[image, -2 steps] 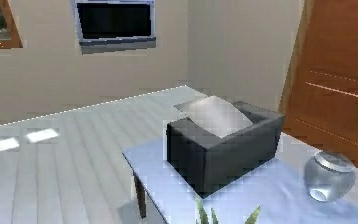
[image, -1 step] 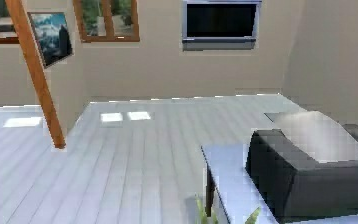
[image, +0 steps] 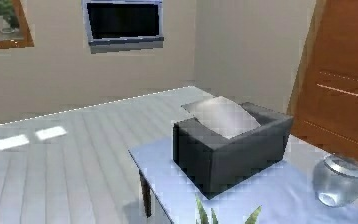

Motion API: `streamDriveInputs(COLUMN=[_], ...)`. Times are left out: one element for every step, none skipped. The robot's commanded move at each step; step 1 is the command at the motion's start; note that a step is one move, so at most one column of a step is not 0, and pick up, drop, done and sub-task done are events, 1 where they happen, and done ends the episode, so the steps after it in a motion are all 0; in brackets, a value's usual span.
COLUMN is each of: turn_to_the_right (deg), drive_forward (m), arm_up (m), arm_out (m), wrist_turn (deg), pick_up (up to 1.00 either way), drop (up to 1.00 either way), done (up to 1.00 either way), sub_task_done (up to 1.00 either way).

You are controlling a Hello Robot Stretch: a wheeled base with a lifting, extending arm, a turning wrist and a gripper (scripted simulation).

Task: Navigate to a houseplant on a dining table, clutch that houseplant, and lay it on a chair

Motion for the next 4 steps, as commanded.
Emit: streamDriveInputs(turn_to_the_right=[-21.0, -45.0, -18.0, -3.0], drive_forward=[0.0, 0.0, 0.0, 0.0], arm_up=[0.0, 0.0, 0.0, 0.0], arm_out=[0.0, 0.0, 0.0, 0.0], wrist_turn=[0.0, 0.0, 0.0, 0.0], pick_up=[0.0, 0.0, 0.0, 0.0], drop=[0.0, 0.0, 0.0, 0.0], done=[0.0, 0.0, 0.0, 0.0], sub_task_done=[0.0, 0.0, 0.0, 0.0])
